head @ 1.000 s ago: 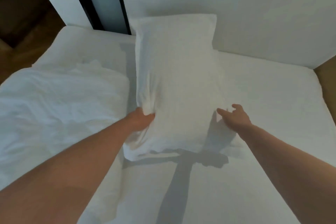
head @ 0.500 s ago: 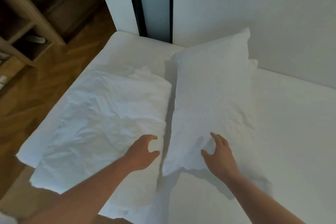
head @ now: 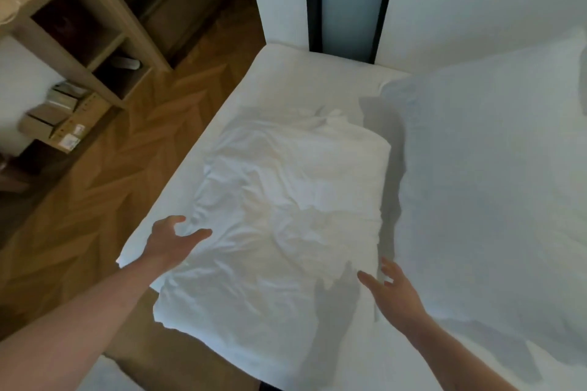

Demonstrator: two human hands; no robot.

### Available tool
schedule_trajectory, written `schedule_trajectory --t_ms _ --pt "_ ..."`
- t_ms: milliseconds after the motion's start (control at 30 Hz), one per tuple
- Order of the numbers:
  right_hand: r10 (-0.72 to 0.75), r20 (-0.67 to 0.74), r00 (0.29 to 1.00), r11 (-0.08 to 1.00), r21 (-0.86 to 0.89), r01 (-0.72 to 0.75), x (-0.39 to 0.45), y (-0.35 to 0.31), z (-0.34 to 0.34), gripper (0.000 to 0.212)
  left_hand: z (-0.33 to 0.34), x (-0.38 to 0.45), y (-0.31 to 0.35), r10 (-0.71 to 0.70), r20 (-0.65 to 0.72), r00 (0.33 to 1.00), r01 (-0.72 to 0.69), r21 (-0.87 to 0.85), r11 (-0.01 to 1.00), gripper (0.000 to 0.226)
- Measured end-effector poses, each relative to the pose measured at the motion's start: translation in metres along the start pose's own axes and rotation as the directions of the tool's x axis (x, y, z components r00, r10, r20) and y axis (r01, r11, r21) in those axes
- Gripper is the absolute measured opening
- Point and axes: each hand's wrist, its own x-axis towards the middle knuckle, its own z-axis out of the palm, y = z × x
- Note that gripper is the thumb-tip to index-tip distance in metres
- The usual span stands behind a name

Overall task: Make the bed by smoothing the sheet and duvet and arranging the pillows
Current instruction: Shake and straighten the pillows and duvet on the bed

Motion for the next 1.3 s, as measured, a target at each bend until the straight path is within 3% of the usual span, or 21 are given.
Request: schedule_trajectory --t_ms 167,267,333,433,567,700,767,900,1000,1200,1300 --pt "0.113 -0.072 0.991 0.993 0.044 -0.110 0.056 0.001 0.050 0.100 0.014 0.085 -0.040 -0.094 0.075 0.993 0.094 -0.007 0.996 0.108" --pt "0.156 -0.115 0.981 0.987 0.041 -0.153 0.087 0.007 0.068 0.107 0.035 0.123 -0.061 -0.155 0.186 0.970 0.171 -0.071 0.983 0.121" --pt "0.186 -0.146 0.972 0.982 0.070 -0.177 0.106 0.012 0.076 0.102 0.054 0.146 -0.073 -0.177 0.262 0.949 0.216 -0.129 0.968 0.128" --pt "0.203 -0.201 0.958 0.976 0.123 -0.181 0.126 0.016 0.087 0.087 0.081 0.170 -0.083 -0.123 0.326 0.938 0.201 -0.219 0.955 0.109" --pt "0.210 -0.195 0.958 0.968 0.181 -0.176 0.149 0.027 0.097 0.072 0.104 0.197 -0.092 -0.084 0.380 0.921 0.222 -0.335 0.916 0.104" --pt "0.197 -0.200 0.960 0.967 0.202 -0.157 0.164 0.040 0.101 0.113 0.112 0.218 -0.098 -0.037 0.382 0.923 0.191 -0.374 0.908 0.088" --pt "0.229 -0.208 0.951 0.955 0.239 -0.178 0.174 0.052 0.098 0.123 0.111 0.221 -0.096 -0.038 0.414 0.909 0.207 -0.372 0.905 0.081" --pt "0.321 -0.097 0.942 0.897 0.352 -0.270 0.182 0.058 0.089 0.100 0.101 0.211 -0.086 -0.105 0.578 0.809 0.336 -0.309 0.890 0.067" --pt "0.349 0.061 0.935 0.857 0.382 -0.345 0.174 0.051 0.081 0.090 0.085 0.200 -0.077 -0.096 0.657 0.748 0.363 -0.283 0.888 0.074" --pt "0.276 0.067 0.959 0.828 0.489 -0.273 0.133 0.017 0.066 0.090 0.040 0.158 -0.056 0.008 0.551 0.834 0.219 -0.344 0.913 0.108" --pt "0.237 0.050 0.970 0.816 0.531 -0.227 0.088 -0.012 0.048 0.073 -0.001 0.116 -0.037 0.026 0.475 0.880 0.159 -0.344 0.925 0.097"
